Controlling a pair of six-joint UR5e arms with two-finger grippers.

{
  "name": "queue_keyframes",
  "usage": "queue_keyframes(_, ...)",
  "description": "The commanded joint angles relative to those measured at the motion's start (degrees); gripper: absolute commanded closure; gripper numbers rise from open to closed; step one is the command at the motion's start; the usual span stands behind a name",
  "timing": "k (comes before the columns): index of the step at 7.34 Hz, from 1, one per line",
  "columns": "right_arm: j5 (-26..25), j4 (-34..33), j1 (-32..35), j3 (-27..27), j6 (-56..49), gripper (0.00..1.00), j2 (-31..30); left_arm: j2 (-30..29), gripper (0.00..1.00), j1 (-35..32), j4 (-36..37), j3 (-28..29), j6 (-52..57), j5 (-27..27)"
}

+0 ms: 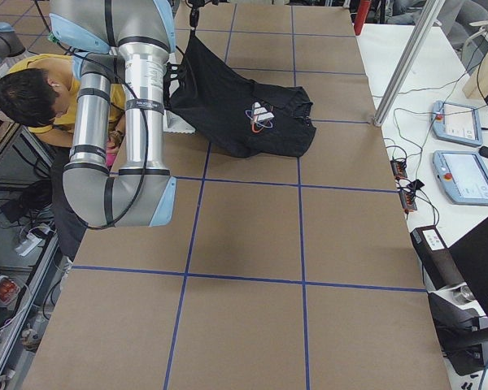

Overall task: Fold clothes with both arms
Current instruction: 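Lift the hem with both grippers and fold it toward the collar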

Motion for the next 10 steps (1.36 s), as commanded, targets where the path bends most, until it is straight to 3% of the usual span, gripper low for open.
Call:
queue_keyframes(1,-0.5,-1.0,5.2,0.1,0.0,1.0,1.2,-2.1,1.0,-3.8,3.5,0.6,1.8,-0.5)
queue_keyframes(3,-0.6,-3.8,13.7,-3.4,-0.4,1.0,6.7,-12.0,1.0,-16.1,3.9,11.1,9.2,-0.1)
queue_keyframes(5,-0.7,-5.6,21.1,-11.6,-0.7,1.0,15.9,-20.6,1.0,-26.6,3.9,19.4,19.1,0.0)
queue_keyframes(8,-0.4,-5.5,30.6,-21.3,-0.9,1.0,24.3,-29.9,1.0,-34.0,3.8,30.9,19.3,0.1)
queue_keyframes(10,0.2,-5.6,36.6,-27.0,-2.1,1.0,29.4,-35.7,1.0,-35.4,3.8,38.2,19.6,3.7)
